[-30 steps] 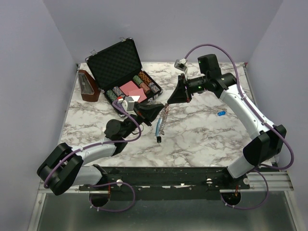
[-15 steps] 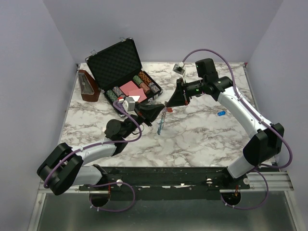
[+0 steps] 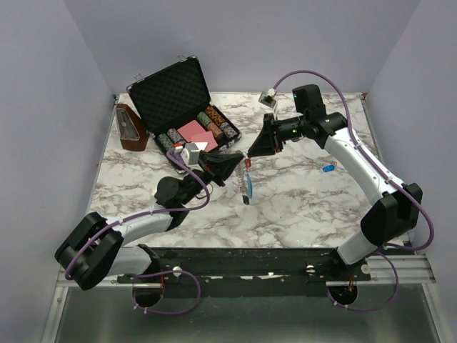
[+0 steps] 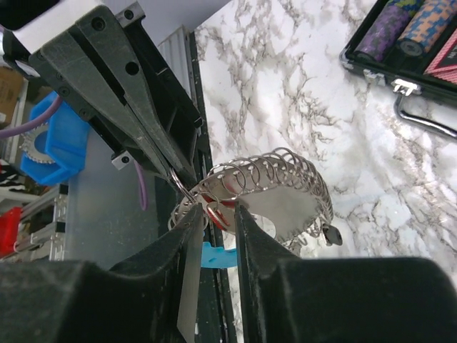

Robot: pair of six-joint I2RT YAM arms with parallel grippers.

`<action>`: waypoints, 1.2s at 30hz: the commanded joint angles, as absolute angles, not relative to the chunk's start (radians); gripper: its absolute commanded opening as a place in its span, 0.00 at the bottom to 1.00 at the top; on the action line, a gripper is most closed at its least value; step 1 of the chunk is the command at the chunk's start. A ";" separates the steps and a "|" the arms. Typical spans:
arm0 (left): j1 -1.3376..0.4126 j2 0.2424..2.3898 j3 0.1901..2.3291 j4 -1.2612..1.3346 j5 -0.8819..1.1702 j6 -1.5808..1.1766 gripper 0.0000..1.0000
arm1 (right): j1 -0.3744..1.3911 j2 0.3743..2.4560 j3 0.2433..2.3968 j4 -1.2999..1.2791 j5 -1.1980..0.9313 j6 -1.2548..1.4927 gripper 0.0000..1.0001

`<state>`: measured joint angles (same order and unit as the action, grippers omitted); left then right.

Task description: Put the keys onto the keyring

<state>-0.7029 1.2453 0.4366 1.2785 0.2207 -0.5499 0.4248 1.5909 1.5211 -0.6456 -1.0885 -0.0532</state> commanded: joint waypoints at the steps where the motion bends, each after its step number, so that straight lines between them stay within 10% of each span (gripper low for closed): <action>1: -0.696 1.216 0.459 1.551 0.242 -0.545 0.00 | 0.377 1.542 1.581 -0.658 -1.092 -0.072 0.36; 17: -0.655 1.137 0.528 1.160 0.325 -0.581 0.00 | 0.298 1.329 1.356 -0.692 -1.075 -0.351 0.72; 36: -0.785 1.173 0.920 0.453 -0.081 -0.379 0.00 | 0.408 1.292 1.359 -0.675 -0.976 -0.269 0.75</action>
<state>-0.7452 1.1370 0.8310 0.5285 0.0784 -0.4412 0.3561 1.3293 1.3846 -0.6994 -1.0687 -0.3046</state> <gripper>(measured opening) 0.007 0.745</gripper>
